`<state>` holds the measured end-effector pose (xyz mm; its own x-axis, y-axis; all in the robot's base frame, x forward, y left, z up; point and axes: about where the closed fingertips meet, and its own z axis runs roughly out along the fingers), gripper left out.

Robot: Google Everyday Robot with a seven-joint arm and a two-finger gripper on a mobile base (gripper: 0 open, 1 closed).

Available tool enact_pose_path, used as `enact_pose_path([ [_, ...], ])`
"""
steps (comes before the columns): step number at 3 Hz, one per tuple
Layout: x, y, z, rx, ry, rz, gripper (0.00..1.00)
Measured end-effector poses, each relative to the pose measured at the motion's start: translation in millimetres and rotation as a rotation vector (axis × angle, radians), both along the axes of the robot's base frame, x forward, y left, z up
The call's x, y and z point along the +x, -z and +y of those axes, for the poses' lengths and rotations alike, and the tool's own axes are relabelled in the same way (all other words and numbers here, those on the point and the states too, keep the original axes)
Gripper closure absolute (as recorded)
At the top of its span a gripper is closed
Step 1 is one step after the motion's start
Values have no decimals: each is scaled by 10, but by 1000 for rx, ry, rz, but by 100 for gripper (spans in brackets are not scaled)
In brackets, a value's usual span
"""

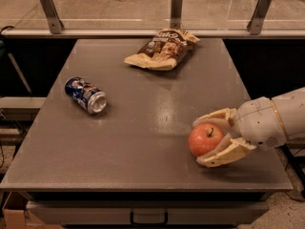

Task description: Pick apple

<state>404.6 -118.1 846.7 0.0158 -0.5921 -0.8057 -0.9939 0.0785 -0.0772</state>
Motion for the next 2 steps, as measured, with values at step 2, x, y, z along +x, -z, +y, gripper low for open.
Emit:
enact_pose_path([
  [2, 380, -393, 298, 138, -56, -94, 100],
])
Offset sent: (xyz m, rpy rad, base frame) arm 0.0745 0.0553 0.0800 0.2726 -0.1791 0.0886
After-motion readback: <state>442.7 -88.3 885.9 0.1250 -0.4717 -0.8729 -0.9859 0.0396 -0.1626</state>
